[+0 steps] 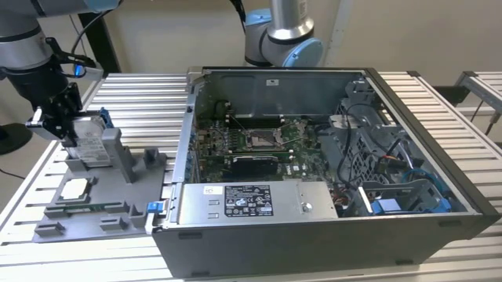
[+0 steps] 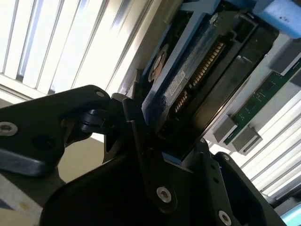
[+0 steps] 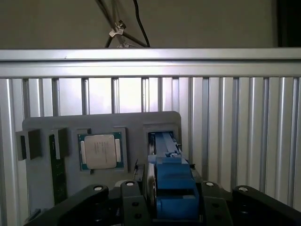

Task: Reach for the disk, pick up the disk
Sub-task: 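Pick up the disk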

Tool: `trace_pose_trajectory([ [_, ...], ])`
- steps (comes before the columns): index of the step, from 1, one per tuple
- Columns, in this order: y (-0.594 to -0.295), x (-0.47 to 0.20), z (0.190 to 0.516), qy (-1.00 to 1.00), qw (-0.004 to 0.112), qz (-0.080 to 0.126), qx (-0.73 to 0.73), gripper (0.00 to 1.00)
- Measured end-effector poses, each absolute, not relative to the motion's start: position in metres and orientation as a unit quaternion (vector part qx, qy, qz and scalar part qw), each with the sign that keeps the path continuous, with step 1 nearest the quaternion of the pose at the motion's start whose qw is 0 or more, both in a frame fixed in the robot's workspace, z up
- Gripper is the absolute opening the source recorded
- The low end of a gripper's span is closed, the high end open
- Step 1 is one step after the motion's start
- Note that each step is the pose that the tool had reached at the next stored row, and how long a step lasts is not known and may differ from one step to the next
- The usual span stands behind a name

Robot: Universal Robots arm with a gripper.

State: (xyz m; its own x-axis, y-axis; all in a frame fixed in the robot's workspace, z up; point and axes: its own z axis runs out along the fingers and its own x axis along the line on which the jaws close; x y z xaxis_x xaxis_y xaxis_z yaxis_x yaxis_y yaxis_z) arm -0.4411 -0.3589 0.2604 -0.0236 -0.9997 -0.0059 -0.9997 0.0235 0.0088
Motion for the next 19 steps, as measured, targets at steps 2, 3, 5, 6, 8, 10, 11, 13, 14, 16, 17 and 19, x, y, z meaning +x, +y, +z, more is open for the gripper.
trace_pose_trajectory([
  [2,-0.359,-0.4411,0.2604,-0.715,0.001,-0.005,0.699,0.0],
  [3,-0.3589,-0.4411,0.2603,-0.715,0.001,-0.005,0.699,0.0],
  [5,-0.3589,-0.4411,0.2603,-0.715,0.001,-0.005,0.699,0.0],
  [6,-0.3589,-0.4411,0.2603,-0.715,0.001,-0.005,0.699,0.0],
  [8,-0.3589,-0.4411,0.2602,-0.715,0.001,-0.005,0.699,0.0],
  [10,-0.3589,-0.4411,0.2602,-0.715,0.001,-0.005,0.699,0.0],
  [11,-0.3589,-0.4411,0.2602,-0.715,0.001,-0.005,0.699,0.0],
  [13,-0.3589,-0.4411,0.2601,-0.715,0.001,-0.005,0.699,0.0],
  [14,-0.3589,-0.4411,0.2599,-0.715,0.001,-0.005,0.699,0.0],
  [16,-0.3589,-0.4412,0.2597,-0.715,0.001,-0.005,0.699,0.0],
  [17,-0.3589,-0.4411,0.2597,-0.715,0.001,-0.005,0.699,0.0],
  [19,-0.3589,-0.4411,0.2596,-0.715,0.001,-0.005,0.699,0.0],
])
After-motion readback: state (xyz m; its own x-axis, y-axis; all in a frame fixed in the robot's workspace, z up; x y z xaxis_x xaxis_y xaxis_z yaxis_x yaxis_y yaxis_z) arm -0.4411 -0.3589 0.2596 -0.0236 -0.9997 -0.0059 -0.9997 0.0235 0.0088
